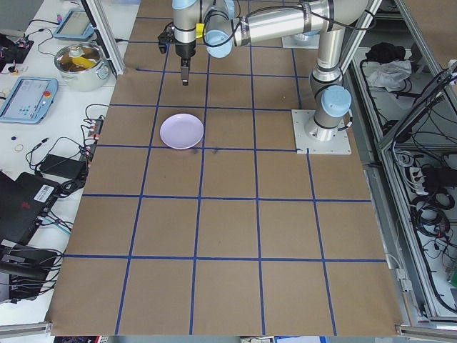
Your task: Sort blocks by color into plates
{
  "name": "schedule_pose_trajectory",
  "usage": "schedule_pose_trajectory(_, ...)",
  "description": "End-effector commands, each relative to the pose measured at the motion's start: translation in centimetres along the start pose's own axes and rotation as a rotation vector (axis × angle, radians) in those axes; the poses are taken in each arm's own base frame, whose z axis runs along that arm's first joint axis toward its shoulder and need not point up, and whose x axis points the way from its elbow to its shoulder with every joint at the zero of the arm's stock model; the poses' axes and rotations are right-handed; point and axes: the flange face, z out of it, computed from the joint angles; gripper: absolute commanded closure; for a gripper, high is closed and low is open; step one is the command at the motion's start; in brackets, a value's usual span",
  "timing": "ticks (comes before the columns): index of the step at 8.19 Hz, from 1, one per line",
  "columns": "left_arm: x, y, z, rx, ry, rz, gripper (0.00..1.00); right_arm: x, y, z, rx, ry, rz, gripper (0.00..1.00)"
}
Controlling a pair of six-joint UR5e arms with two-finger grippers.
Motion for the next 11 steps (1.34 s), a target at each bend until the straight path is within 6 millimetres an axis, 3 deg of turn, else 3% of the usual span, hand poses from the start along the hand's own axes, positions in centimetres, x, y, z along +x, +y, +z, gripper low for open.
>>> schedule_pose_trajectory(1,0.0,0.0,0.1,-0.001,-0.001,-0.001,0.0,-11.9,4.3,-3.2,0.05,0.004,0.084,0.94)
schedule_pose_trajectory(3,0.0,0.0,0.1,-0.003,-0.003,-0.001,0.0,-18.4,6.2,-3.9,0.06,-0.04,0.091,0.93)
schedule_pose_trajectory(5,0.0,-0.1,0.5,-0.009,0.0,-0.001,0.0,-24.4,8.4,-3.2,0.063,-0.067,0.135,0.93)
schedule_pose_trajectory(7,0.1,-0.4,1.3,-0.023,0.001,0.0,0.0,-29.6,9.0,-0.5,0.082,-0.069,0.09,0.91)
schedule_pose_trajectory(8,0.1,-0.4,1.3,-0.023,0.001,0.0,0.0,-31.2,8.4,0.5,0.126,-0.083,0.057,0.81)
schedule_pose_trajectory(9,0.0,-0.4,1.3,-0.024,-0.002,0.0,0.0,-31.5,8.1,1.7,0.116,-0.068,0.057,0.62)
schedule_pose_trajectory(10,0.1,-0.1,2.3,-0.044,-0.003,0.002,0.0,-31.7,8.4,3.6,0.09,-0.064,0.089,0.01)
schedule_pose_trajectory(11,0.2,-0.2,2.5,-0.045,0.006,0.003,0.0,-31.9,8.3,4.4,0.076,-0.06,0.121,0.0)
